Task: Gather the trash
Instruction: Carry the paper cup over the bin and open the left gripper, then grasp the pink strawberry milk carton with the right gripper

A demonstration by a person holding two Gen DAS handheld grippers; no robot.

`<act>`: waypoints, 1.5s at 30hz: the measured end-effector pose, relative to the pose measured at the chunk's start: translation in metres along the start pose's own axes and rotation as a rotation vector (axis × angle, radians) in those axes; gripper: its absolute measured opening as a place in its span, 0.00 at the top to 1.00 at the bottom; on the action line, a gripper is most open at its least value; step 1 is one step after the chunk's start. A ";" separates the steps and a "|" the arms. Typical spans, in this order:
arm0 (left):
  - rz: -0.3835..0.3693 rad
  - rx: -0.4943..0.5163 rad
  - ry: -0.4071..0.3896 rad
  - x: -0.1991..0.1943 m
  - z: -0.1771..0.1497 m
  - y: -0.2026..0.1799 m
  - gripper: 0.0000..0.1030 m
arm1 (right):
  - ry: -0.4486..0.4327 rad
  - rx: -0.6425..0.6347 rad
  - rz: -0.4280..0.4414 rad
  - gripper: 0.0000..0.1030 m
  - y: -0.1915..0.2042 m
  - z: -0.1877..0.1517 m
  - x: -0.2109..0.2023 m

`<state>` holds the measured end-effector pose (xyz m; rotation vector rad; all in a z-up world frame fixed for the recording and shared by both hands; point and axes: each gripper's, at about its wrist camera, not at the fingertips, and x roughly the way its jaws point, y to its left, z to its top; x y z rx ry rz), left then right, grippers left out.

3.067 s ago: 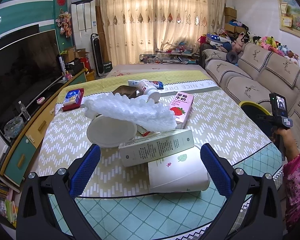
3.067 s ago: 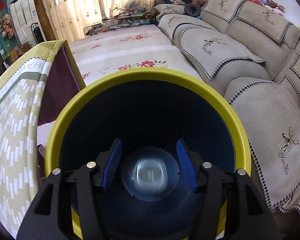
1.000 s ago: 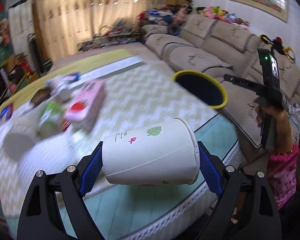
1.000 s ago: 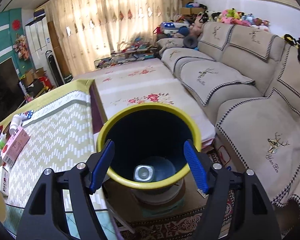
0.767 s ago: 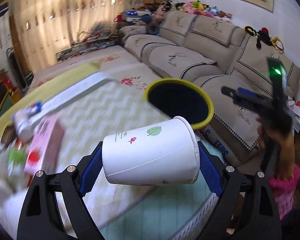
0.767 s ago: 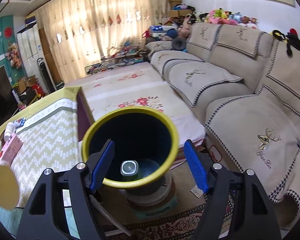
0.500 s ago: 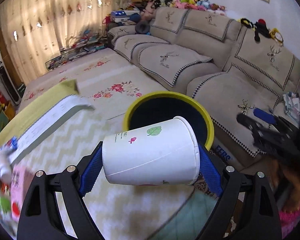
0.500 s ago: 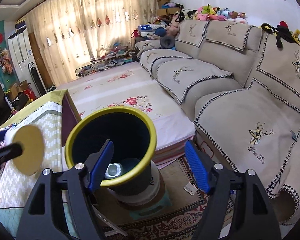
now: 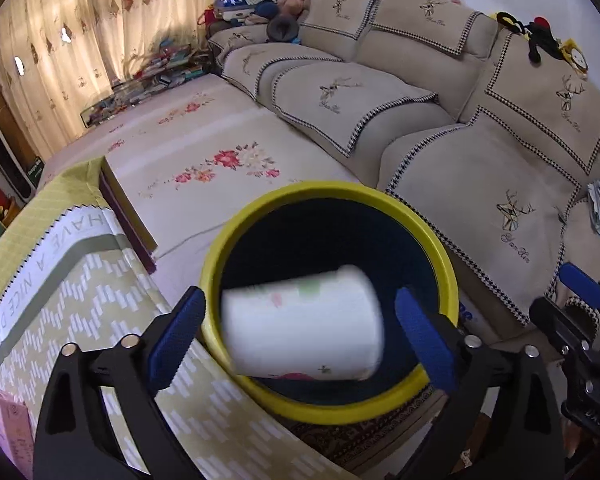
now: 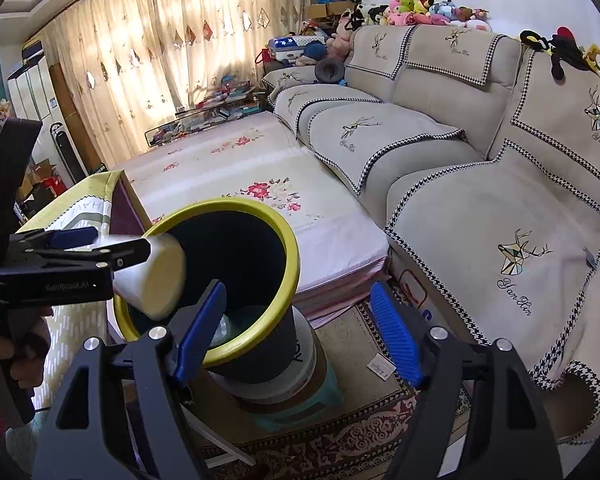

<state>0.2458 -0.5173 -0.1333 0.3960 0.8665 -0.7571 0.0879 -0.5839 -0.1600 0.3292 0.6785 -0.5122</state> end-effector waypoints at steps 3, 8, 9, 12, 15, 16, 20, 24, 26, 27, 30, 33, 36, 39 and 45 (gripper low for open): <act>0.000 -0.012 -0.010 -0.014 -0.002 0.007 0.07 | 0.002 -0.001 0.004 0.30 0.003 -0.001 0.000; -0.002 -0.036 -0.083 -0.071 -0.021 0.024 0.06 | 0.017 -0.017 0.016 0.30 0.011 -0.005 0.001; 0.006 -0.043 -0.099 -0.085 -0.028 0.027 0.06 | 0.019 -0.020 0.020 0.29 0.014 -0.006 0.001; 0.021 -0.064 -0.145 -0.123 -0.052 0.040 0.05 | 0.023 -0.032 0.034 0.29 0.022 -0.007 0.001; 0.059 -0.091 -0.195 -0.164 -0.081 0.057 0.05 | 0.025 -0.052 0.050 0.29 0.034 -0.007 0.000; 0.074 -0.102 -0.208 -0.178 -0.092 0.063 0.05 | 0.025 -0.062 0.059 0.29 0.041 -0.007 -0.001; 0.126 -0.150 -0.242 -0.224 -0.135 0.089 0.05 | 0.031 -0.112 0.100 0.28 0.072 -0.009 -0.002; 0.207 -0.219 -0.262 -0.268 -0.183 0.121 0.05 | 0.037 -0.182 0.169 0.27 0.116 -0.011 -0.006; 0.247 -0.254 -0.271 -0.285 -0.204 0.136 0.05 | 0.038 -0.228 0.202 0.27 0.144 -0.012 -0.008; 0.274 -0.275 -0.273 -0.294 -0.215 0.145 0.05 | 0.037 -0.243 0.216 0.27 0.154 -0.012 -0.009; 0.331 -0.340 -0.278 -0.317 -0.244 0.170 0.05 | 0.039 -0.308 0.281 0.27 0.198 -0.016 -0.015; 0.391 -0.406 -0.290 -0.339 -0.271 0.195 0.05 | 0.056 -0.362 0.356 0.27 0.240 -0.023 -0.020; 0.453 -0.455 -0.306 -0.356 -0.292 0.215 0.05 | 0.064 -0.414 0.411 0.25 0.280 -0.033 -0.028; 0.471 -0.495 -0.311 -0.365 -0.309 0.231 0.05 | 0.073 -0.465 0.470 0.23 0.323 -0.050 -0.038; 0.462 -0.518 -0.312 -0.368 -0.327 0.242 0.05 | 0.084 -0.546 0.522 0.20 0.391 -0.072 -0.047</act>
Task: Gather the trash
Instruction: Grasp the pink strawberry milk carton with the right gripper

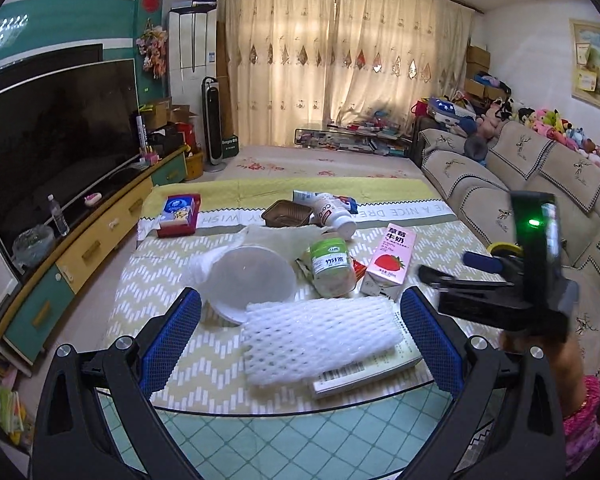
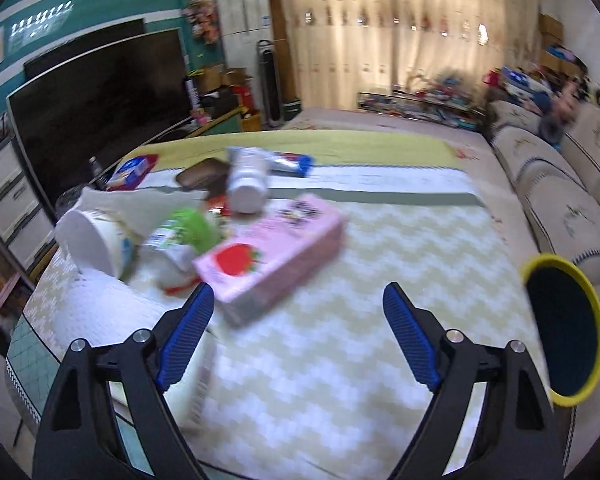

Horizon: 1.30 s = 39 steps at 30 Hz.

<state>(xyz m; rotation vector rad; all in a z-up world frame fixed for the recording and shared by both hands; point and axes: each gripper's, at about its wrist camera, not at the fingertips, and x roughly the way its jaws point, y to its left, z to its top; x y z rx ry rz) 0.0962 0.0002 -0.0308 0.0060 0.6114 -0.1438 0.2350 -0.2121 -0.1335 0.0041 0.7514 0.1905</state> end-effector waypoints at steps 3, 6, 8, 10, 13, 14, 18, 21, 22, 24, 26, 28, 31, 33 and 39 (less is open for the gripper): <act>0.001 -0.008 0.006 -0.001 -0.005 0.004 0.05 | 0.036 -0.012 -0.024 0.19 0.013 0.006 0.020; 0.001 -0.026 0.012 0.002 -0.006 0.009 0.05 | 0.070 -0.002 -0.033 0.19 0.019 0.010 0.035; 0.000 -0.035 0.015 0.004 -0.006 0.012 0.05 | 0.084 0.016 -0.046 0.19 0.019 0.011 0.041; -0.002 -0.039 0.017 0.006 -0.006 0.012 0.05 | 0.097 0.038 -0.053 0.17 0.018 0.014 0.048; -0.008 -0.034 0.022 0.009 -0.008 0.010 0.05 | 0.100 0.064 -0.067 0.15 0.017 0.016 0.054; -0.010 -0.032 0.024 0.011 -0.009 0.009 0.05 | 0.104 0.067 -0.075 0.14 0.018 0.016 0.056; -0.021 -0.027 0.034 0.016 -0.012 0.005 0.05 | 0.121 0.058 -0.104 0.10 0.019 0.013 0.062; -0.023 -0.024 0.038 0.019 -0.013 0.003 0.05 | 0.109 0.063 -0.134 0.10 0.006 0.008 0.054; -0.023 -0.026 0.038 0.020 -0.013 0.004 0.05 | 0.105 0.069 -0.155 0.10 -0.002 0.006 0.050; -0.025 -0.031 0.042 0.023 -0.014 0.004 0.05 | 0.092 0.089 -0.192 0.10 -0.022 0.004 0.042; -0.031 -0.035 0.045 0.026 -0.014 0.004 0.05 | 0.072 0.130 -0.212 0.10 -0.046 0.002 0.031; -0.039 -0.035 0.049 0.030 -0.015 0.004 0.05 | 0.047 0.151 -0.208 0.10 -0.061 0.002 0.022; -0.048 -0.025 0.049 0.032 -0.016 0.000 0.05 | 0.022 0.158 -0.155 0.10 -0.072 0.003 0.017; -0.050 -0.014 0.047 0.032 -0.017 -0.003 0.05 | 0.033 0.136 -0.143 0.10 -0.072 0.003 0.020; -0.055 -0.025 0.047 0.032 -0.017 -0.003 0.05 | 0.068 0.095 -0.111 0.10 -0.055 0.000 0.042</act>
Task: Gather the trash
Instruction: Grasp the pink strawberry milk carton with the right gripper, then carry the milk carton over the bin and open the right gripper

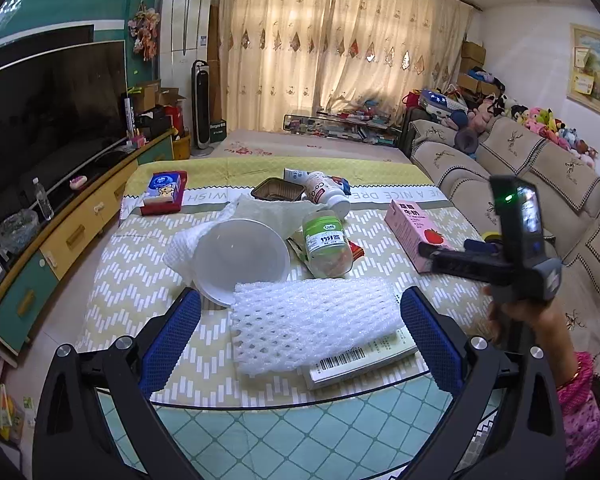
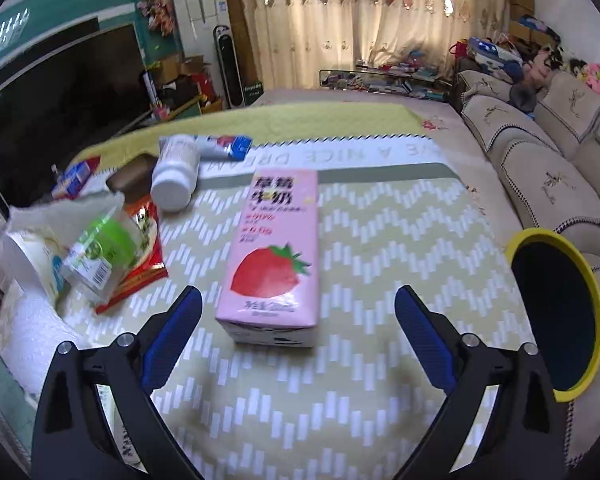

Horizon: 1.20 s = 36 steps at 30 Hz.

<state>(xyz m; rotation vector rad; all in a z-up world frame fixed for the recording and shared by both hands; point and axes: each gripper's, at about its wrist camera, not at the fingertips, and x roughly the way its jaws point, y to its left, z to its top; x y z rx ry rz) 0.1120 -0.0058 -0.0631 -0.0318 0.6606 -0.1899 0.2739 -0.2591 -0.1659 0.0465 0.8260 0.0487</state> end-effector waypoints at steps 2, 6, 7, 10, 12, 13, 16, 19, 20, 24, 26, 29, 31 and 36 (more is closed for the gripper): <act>-0.001 0.002 0.002 0.001 -0.001 0.000 0.05 | 0.010 -0.007 0.006 0.10 0.005 -0.001 0.006; -0.002 0.003 -0.001 0.000 -0.002 0.000 0.05 | 0.028 -0.017 0.001 0.31 0.010 -0.001 0.013; -0.002 0.002 0.000 0.001 -0.002 0.001 0.05 | 0.027 -0.016 0.004 0.39 0.009 0.000 0.014; -0.002 -0.005 0.005 0.003 0.000 0.002 0.05 | 0.008 -0.015 0.018 0.53 0.006 0.002 0.007; -0.006 -0.001 0.004 0.004 0.000 0.001 0.05 | -0.014 -0.012 0.036 0.54 0.003 0.003 -0.004; -0.006 0.001 0.005 0.004 0.000 0.000 0.05 | -0.024 -0.013 0.042 0.54 0.001 0.004 -0.011; -0.007 0.008 0.006 0.005 0.000 -0.002 0.05 | -0.056 -0.028 0.064 0.54 -0.004 0.007 -0.035; -0.011 0.007 0.008 0.006 -0.001 -0.003 0.05 | -0.079 -0.043 0.081 0.54 -0.009 0.008 -0.058; -0.012 0.008 0.008 0.007 -0.001 -0.004 0.05 | -0.090 -0.043 0.095 0.54 -0.011 0.008 -0.068; -0.015 0.013 0.003 0.005 -0.001 -0.006 0.05 | -0.124 -0.026 0.128 0.54 -0.021 0.001 -0.094; -0.016 0.017 -0.001 0.003 -0.001 -0.007 0.05 | -0.139 -0.013 0.128 0.54 -0.028 -0.003 -0.105; -0.015 0.023 -0.007 0.000 -0.001 -0.008 0.05 | -0.151 0.012 0.113 0.54 -0.044 -0.011 -0.116; -0.014 0.026 -0.008 -0.001 -0.001 -0.009 0.05 | -0.157 0.034 0.092 0.54 -0.057 -0.014 -0.121; -0.012 0.031 -0.006 -0.003 -0.002 -0.012 0.05 | -0.170 0.124 0.011 0.54 -0.106 -0.025 -0.129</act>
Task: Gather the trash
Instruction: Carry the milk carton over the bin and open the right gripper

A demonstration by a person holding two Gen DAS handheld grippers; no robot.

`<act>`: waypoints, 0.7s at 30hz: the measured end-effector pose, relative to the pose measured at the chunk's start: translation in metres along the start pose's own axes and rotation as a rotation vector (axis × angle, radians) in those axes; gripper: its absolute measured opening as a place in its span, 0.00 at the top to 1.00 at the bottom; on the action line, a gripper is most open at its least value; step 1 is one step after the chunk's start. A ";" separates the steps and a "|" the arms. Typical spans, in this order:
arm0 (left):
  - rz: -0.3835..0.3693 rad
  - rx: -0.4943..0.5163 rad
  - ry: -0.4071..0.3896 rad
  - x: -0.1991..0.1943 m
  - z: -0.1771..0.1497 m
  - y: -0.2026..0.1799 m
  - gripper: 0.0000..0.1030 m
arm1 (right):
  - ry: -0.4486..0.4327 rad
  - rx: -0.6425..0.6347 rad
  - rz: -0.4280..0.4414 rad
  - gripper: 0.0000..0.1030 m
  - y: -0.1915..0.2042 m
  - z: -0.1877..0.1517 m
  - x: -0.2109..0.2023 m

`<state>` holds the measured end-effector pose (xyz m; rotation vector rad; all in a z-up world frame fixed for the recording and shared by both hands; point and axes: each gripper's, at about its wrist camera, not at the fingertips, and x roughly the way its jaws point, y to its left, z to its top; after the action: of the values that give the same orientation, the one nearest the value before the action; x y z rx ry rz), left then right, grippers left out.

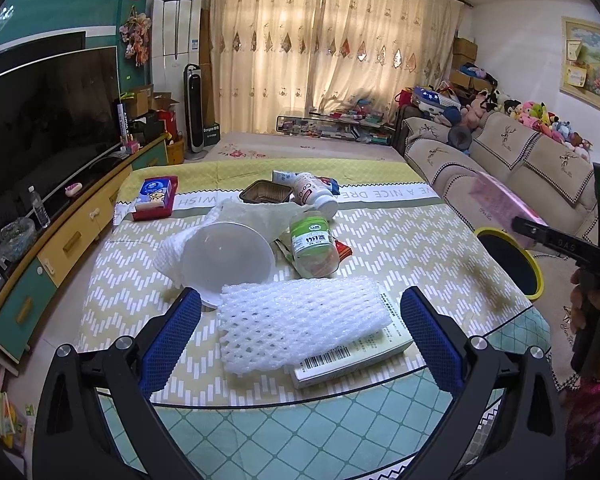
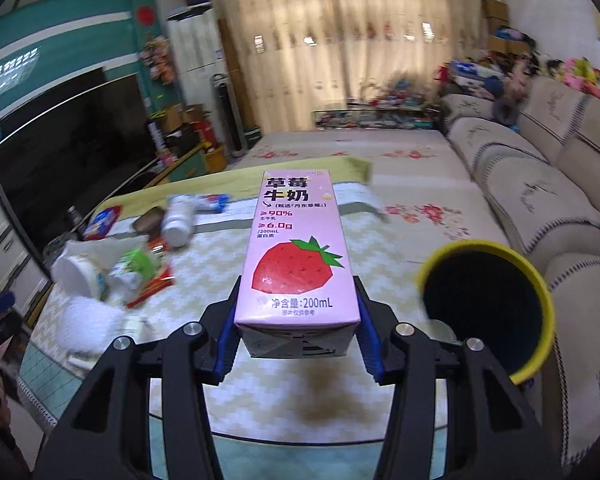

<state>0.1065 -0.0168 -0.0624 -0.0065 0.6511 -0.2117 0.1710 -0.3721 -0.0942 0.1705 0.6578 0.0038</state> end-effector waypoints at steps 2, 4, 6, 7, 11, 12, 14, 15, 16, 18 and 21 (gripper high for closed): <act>0.001 0.006 0.001 0.000 0.000 -0.003 0.05 | -0.006 0.038 -0.041 0.54 -0.024 -0.002 -0.003; 0.001 0.010 0.002 0.001 0.001 -0.005 0.05 | -0.008 0.073 -0.082 0.54 -0.046 -0.004 -0.004; 0.000 0.014 0.005 0.003 0.002 -0.008 0.05 | -0.005 0.105 -0.126 0.54 -0.068 -0.006 -0.001; -0.001 0.015 0.008 0.004 0.002 -0.010 0.05 | 0.000 0.118 -0.149 0.54 -0.079 -0.007 0.002; -0.003 0.023 0.020 0.010 0.002 -0.016 0.05 | 0.035 0.176 -0.219 0.54 -0.120 -0.012 0.023; -0.003 0.025 0.025 0.011 0.002 -0.018 0.05 | 0.042 0.186 -0.229 0.54 -0.128 -0.013 0.027; -0.001 0.029 0.032 0.014 0.002 -0.020 0.05 | 0.061 0.209 -0.248 0.54 -0.144 -0.016 0.039; 0.001 0.030 0.035 0.016 0.002 -0.020 0.05 | 0.074 0.222 -0.260 0.54 -0.152 -0.018 0.046; 0.003 0.031 0.038 0.017 0.003 -0.021 0.05 | 0.082 0.230 -0.271 0.54 -0.157 -0.019 0.052; 0.008 0.034 0.044 0.020 0.004 -0.023 0.05 | 0.099 0.244 -0.287 0.54 -0.168 -0.022 0.063; 0.014 0.035 0.053 0.025 0.004 -0.025 0.05 | 0.121 0.254 -0.307 0.53 -0.178 -0.026 0.078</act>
<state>0.1239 -0.0465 -0.0722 0.0376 0.7000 -0.2109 0.2074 -0.5387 -0.1900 0.3143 0.7992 -0.3683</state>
